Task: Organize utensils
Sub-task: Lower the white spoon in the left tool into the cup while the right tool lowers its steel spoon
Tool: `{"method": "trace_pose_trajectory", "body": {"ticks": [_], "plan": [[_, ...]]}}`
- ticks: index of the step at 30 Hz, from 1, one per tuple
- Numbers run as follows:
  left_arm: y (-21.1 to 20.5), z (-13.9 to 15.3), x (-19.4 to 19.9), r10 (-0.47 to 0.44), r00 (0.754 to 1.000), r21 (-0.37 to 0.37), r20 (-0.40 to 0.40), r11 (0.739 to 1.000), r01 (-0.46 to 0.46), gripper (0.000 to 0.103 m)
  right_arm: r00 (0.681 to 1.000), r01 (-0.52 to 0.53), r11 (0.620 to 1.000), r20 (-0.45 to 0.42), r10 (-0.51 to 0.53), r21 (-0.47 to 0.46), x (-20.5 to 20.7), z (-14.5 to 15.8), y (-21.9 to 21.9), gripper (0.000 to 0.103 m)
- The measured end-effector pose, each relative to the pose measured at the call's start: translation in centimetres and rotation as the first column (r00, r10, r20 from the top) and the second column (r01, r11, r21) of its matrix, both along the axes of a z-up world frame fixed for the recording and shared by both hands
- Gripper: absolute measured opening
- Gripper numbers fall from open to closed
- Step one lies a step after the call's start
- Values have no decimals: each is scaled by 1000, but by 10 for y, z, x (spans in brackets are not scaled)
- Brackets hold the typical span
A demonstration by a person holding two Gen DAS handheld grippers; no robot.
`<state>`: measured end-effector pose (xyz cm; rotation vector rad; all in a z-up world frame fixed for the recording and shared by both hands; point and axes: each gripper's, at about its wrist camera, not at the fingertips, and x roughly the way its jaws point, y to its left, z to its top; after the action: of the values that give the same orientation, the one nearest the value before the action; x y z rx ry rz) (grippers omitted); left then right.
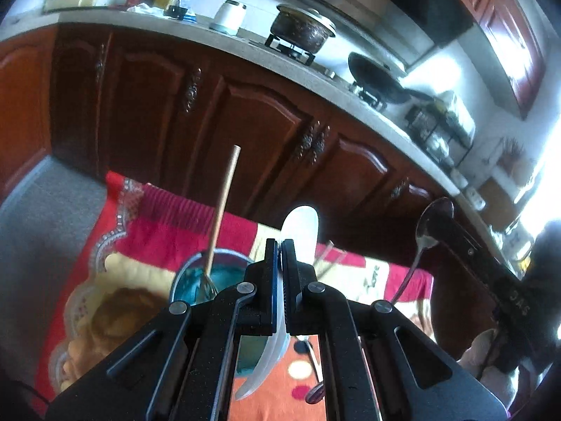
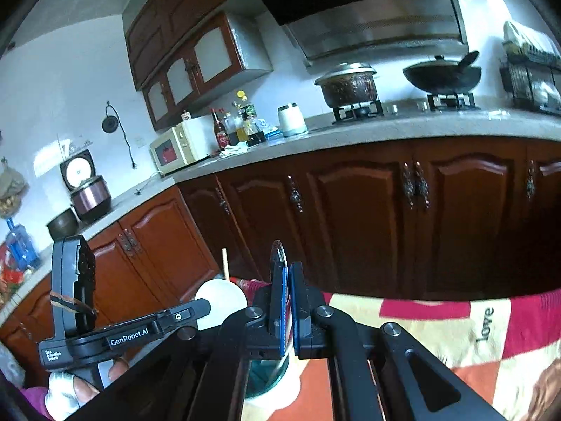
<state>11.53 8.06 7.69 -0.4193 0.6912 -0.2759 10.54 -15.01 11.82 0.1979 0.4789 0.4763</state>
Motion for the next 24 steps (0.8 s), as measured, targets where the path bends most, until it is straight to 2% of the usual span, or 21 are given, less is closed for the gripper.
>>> {"method": "trace_pose_trajectory", "body": {"ticks": [10,17,24], "plan": [[18,-34,29,13,998,-55,59,998,-10,1,993,92,990,86,-83,-106,21,-17,36,2],[26,-54,26,14,998,-69,54,998,-10,1,995,54,980,97,-36,-189,18,-38,59,2],[30,-62,6,19,999,-51,50,999,-16,1,999,9,977,40,-1,-214,10,-58,60,2]]}}
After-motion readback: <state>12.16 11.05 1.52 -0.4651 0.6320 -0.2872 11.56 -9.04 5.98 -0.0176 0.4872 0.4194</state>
